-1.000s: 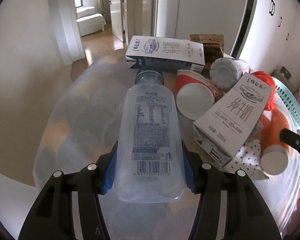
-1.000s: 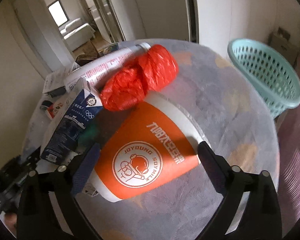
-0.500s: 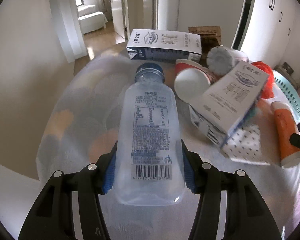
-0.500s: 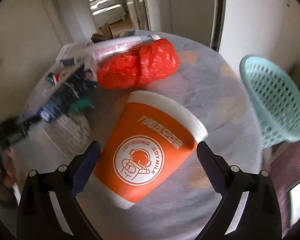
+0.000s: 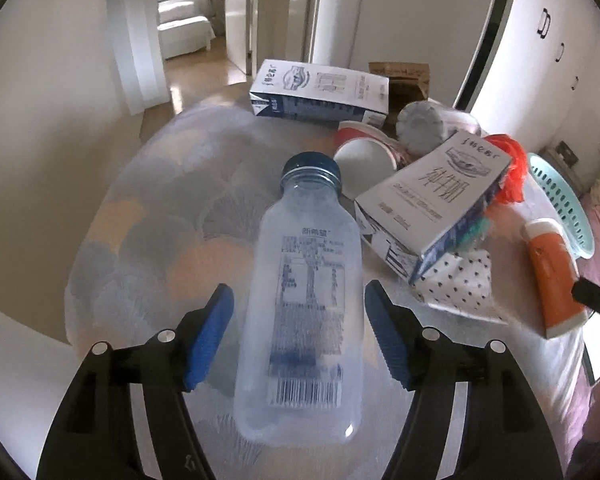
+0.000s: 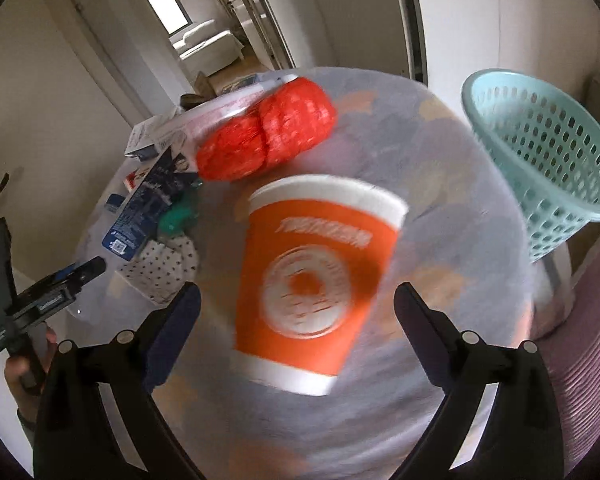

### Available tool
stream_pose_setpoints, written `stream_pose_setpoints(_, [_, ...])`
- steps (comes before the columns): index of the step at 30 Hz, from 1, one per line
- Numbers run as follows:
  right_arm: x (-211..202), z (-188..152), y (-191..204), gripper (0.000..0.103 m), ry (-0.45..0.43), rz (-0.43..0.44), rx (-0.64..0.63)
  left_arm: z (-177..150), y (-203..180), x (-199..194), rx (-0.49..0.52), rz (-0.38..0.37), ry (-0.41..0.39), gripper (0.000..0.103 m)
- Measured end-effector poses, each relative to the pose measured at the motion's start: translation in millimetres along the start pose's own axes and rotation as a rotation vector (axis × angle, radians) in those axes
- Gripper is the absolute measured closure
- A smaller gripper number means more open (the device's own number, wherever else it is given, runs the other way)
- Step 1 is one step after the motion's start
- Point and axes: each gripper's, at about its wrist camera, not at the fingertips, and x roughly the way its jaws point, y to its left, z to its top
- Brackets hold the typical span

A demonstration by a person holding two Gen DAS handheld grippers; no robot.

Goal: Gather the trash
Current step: 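Grasp the orange paper cup with the right tool while the left tool holds the bottle, then carry bottle and cup over the teal basket and open both tools to drop them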

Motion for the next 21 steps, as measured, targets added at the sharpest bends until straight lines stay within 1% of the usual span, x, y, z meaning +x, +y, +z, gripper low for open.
stream_pose_setpoints(1, [2, -2, 7, 0.010, -0.004, -0.009, -0.006, 0, -2, 4, 0.007, 0.020, 0.007, 0.039])
stream_pose_setpoints(2, [5, -4, 14, 0.010, -0.009, -0.037, -0.014, -1, -3, 6, 0.012, 0.034, 0.012, 0.043])
stream_pose_setpoints(4, [11, -7, 24, 0.010, -0.012, -0.120, -0.037, -4, -5, 11, 0.014, 0.034, 0.016, 0.049])
stream_pose_setpoints(6, [14, -11, 29, 0.011, -0.014, -0.151, -0.052, -8, -6, 8, 0.010, 0.049, -0.002, 0.049])
stream_pose_setpoints(8, [14, -12, 28, 0.018, -0.023, -0.159, -0.048, -14, -4, 2, -0.007, 0.054, -0.021, 0.050])
stream_pose_setpoints(9, [14, -13, 26, 0.027, -0.025, -0.161, -0.045, -17, -1, -4, -0.029, 0.047, -0.036, 0.050])
stream_pose_setpoints(10, [13, -13, 24, 0.032, -0.025, -0.159, -0.042, -19, 2, -8, -0.048, 0.040, -0.046, 0.050])
stream_pose_setpoints(13, [10, -13, 14, 0.033, -0.028, -0.120, -0.028, -25, 11, -22, -0.095, 0.029, -0.092, 0.050])
stream_pose_setpoints(15, [5, -14, 11, 0.034, -0.047, -0.115, -0.029, -27, 12, -36, -0.113, 0.019, -0.128, 0.050])
stream_pose_setpoints(17, [-2, -13, 7, 0.034, -0.071, -0.100, -0.035, -28, 9, -50, -0.118, 0.007, -0.170, 0.050])
stream_pose_setpoints(19, [-10, -11, 6, 0.034, -0.097, -0.103, -0.046, -25, 2, -64, -0.113, -0.006, -0.212, 0.050])
stream_pose_setpoints(21, [-21, -8, 3, 0.034, -0.132, -0.100, -0.048, -20, -9, -78, -0.097, -0.034, -0.252, 0.050])
